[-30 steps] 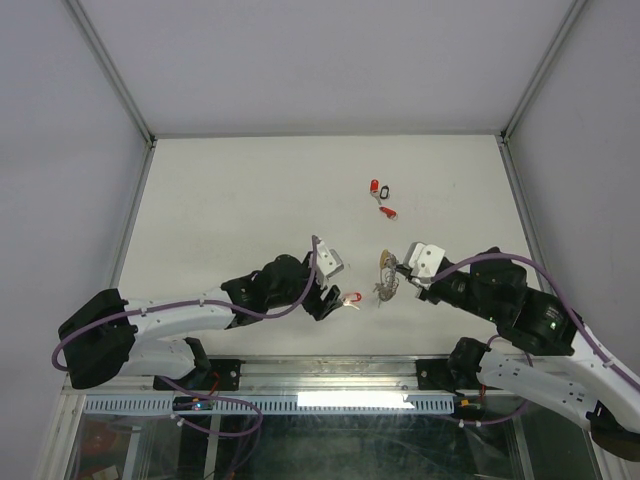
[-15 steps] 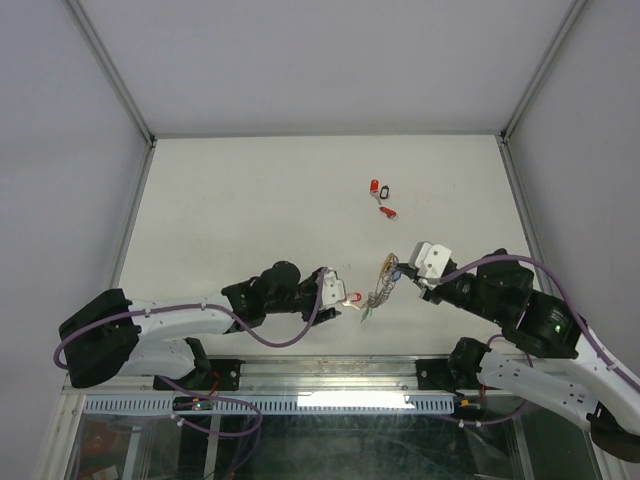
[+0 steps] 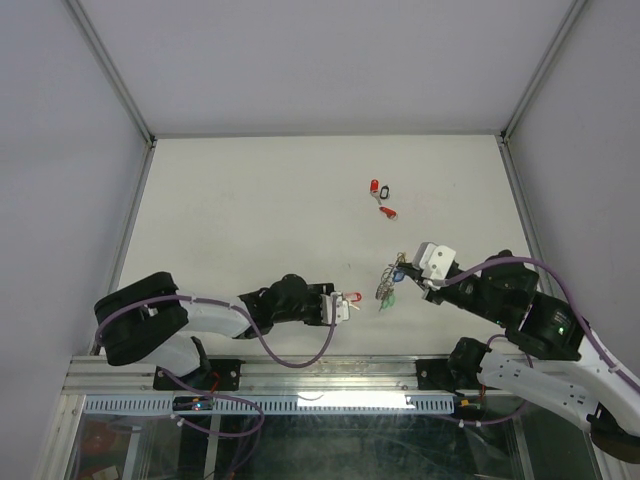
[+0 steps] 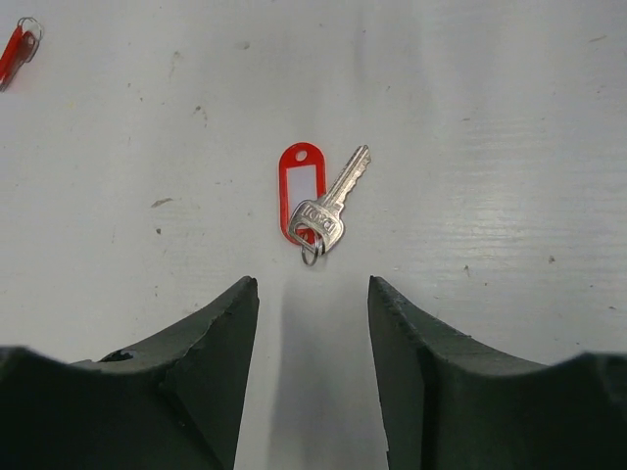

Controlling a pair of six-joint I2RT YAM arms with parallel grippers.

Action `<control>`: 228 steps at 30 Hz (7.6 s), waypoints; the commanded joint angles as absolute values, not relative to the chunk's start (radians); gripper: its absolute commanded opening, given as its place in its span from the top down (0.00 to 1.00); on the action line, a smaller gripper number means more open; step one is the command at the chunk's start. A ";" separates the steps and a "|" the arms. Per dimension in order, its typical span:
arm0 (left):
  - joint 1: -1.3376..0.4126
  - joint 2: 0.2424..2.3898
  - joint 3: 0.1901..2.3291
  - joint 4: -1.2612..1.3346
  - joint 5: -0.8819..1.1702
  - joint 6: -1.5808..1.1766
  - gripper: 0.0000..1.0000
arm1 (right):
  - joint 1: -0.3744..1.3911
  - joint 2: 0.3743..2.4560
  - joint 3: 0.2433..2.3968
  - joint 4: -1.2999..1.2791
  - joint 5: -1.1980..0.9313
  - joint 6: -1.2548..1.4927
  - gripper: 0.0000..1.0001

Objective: Put the keys on the keyring

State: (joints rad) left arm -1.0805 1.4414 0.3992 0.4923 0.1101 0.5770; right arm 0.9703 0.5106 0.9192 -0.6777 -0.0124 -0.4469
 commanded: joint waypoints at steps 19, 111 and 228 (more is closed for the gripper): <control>-1.091 1.612 0.462 0.632 0.102 0.672 0.69 | 0.969 0.475 0.951 -0.618 -0.020 -0.427 1.00; -1.019 0.771 0.636 0.164 0.606 0.598 1.00 | 0.989 0.808 0.939 -0.407 -0.571 -0.282 1.00; -1.019 0.793 0.671 0.000 0.691 0.931 1.00 | 0.989 0.795 0.884 -0.383 -0.577 -0.147 1.00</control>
State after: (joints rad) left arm -1.0260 0.7876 0.6235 -0.0170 0.6544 0.8913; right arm 0.9863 0.7944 0.8707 -0.4637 -0.5449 -0.1585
